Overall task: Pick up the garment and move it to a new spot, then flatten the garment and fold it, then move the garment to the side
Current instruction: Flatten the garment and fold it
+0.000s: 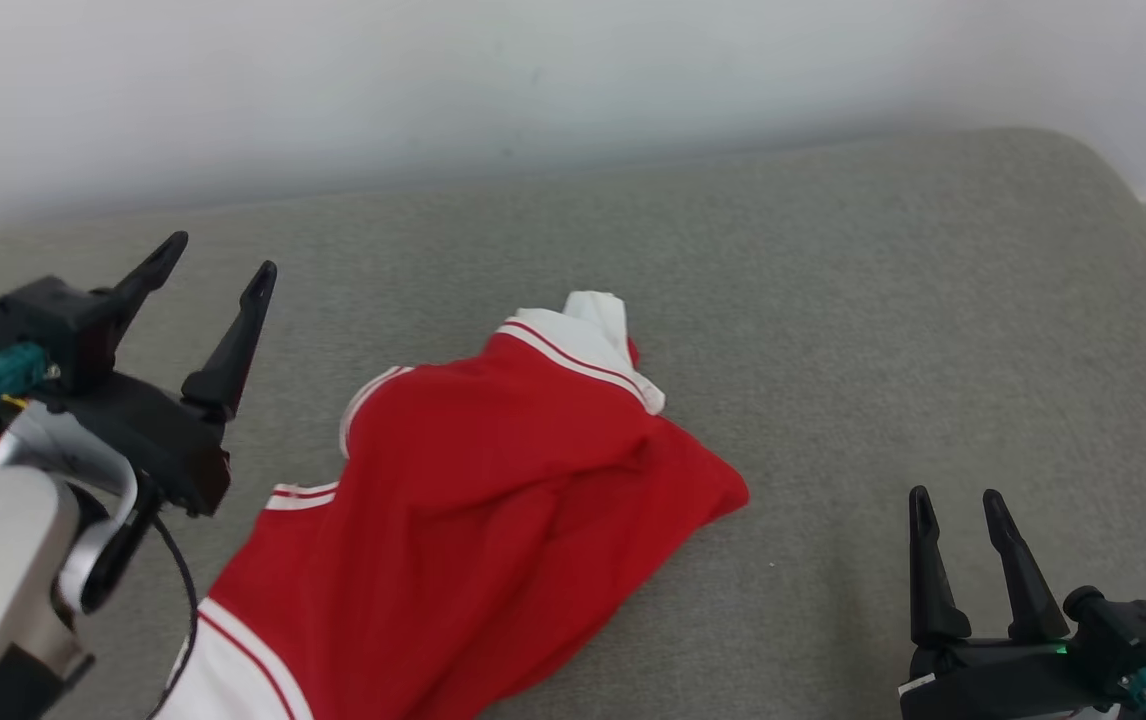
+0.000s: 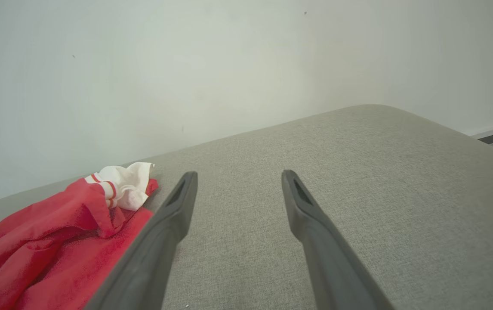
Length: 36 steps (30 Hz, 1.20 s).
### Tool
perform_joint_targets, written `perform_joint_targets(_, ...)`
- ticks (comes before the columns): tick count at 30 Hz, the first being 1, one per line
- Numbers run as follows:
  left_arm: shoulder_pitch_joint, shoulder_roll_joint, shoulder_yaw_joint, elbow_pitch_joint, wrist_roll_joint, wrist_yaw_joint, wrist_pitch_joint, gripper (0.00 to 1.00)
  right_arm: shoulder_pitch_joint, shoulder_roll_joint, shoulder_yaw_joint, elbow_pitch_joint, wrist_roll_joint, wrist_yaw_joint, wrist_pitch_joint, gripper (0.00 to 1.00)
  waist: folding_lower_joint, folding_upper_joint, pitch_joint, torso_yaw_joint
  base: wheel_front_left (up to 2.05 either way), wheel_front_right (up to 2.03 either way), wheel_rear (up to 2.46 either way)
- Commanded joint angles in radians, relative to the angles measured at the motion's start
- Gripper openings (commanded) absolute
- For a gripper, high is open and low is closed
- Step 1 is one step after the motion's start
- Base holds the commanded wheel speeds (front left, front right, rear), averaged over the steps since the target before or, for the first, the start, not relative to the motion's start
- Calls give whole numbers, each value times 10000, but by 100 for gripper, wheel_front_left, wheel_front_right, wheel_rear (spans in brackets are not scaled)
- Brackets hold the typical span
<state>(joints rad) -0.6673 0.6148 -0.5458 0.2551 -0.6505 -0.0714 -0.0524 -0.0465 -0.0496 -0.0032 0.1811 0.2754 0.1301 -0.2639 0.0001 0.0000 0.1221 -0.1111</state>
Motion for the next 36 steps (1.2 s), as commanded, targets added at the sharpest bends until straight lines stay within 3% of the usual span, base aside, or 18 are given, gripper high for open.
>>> perform_joint_targets(1,-177,75,-94,124,37,-82,109,100,-65,-13,19,14,127,14,-7,100,-1,0,640,-750,0,0,0)
perform_joint_targets(11,-1952,-32,-1382,1834,-363,-597,1700,100,-465,-14,298,-18,588,14,-7,100,-1,0,1498,-1650,0,0,0)
perform_joint_targets(24,-3190,769,-4485,2954,-1922,-578,3243,100,-683,-13,467,-9,750,14,-7,100,-1,0,1922,-2209,0,0,0)
perform_joint_targets(33,-3475,642,-5911,3974,-2727,-581,3692,100,-736,-16,539,-11,706,14,-7,100,-1,0,1919,-2344,0,0,0)
perform_joint_targets(34,-3417,531,-6120,3931,-3198,-589,3840,39,-706,-14,505,-27,670,14,-7,100,-1,0,1902,-2340,0,0,0)
perform_joint_targets(35,-3453,506,-6182,3885,-3318,-591,3811,0,-679,-14,461,-35,648,14,-7,100,-1,0,1889,-2320,0,0,0)
perform_joint_targets(36,-3557,522,-6288,3837,-3325,-589,3701,0,-649,-16,428,-45,632,14,-7,100,-1,0,1874,-2285,0,0,0)
